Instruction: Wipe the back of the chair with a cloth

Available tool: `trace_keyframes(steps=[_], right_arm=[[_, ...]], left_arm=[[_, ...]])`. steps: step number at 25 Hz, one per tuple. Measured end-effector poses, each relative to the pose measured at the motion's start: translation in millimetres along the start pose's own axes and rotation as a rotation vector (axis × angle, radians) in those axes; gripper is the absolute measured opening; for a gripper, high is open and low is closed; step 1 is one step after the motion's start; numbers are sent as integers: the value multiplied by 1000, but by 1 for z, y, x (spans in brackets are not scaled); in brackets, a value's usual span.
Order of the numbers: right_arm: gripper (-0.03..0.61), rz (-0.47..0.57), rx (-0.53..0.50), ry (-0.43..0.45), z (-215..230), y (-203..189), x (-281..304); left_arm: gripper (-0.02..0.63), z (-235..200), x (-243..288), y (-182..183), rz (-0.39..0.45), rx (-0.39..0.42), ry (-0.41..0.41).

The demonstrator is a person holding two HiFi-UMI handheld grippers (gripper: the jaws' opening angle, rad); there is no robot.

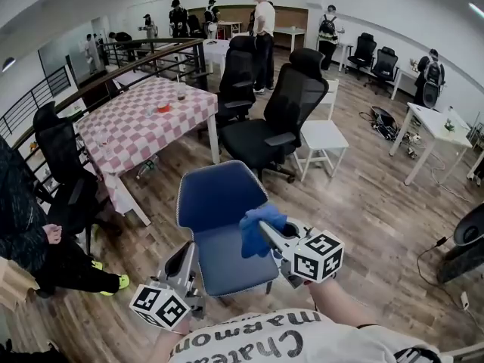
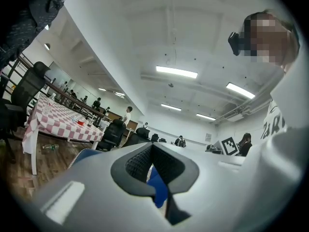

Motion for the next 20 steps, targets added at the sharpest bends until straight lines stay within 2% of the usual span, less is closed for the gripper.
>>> trace_keyframes(steps=[7, 20], right_arm=[[45, -9, -14, 6, 10, 1, -18], [46, -4, 11, -3, 16, -3, -16]], left_arm=[[2, 18, 8, -8, 4, -4, 5], [2, 16, 12, -5, -8, 6, 4]])
Point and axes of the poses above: the fingertips, and each gripper's own axes: x forward along the fingers, z to its right, y out of its top, the point moved 1 cm from there along -x, backward along the fingers, and after that the axes turned 4 degrees about z, right-handed, at the moved point
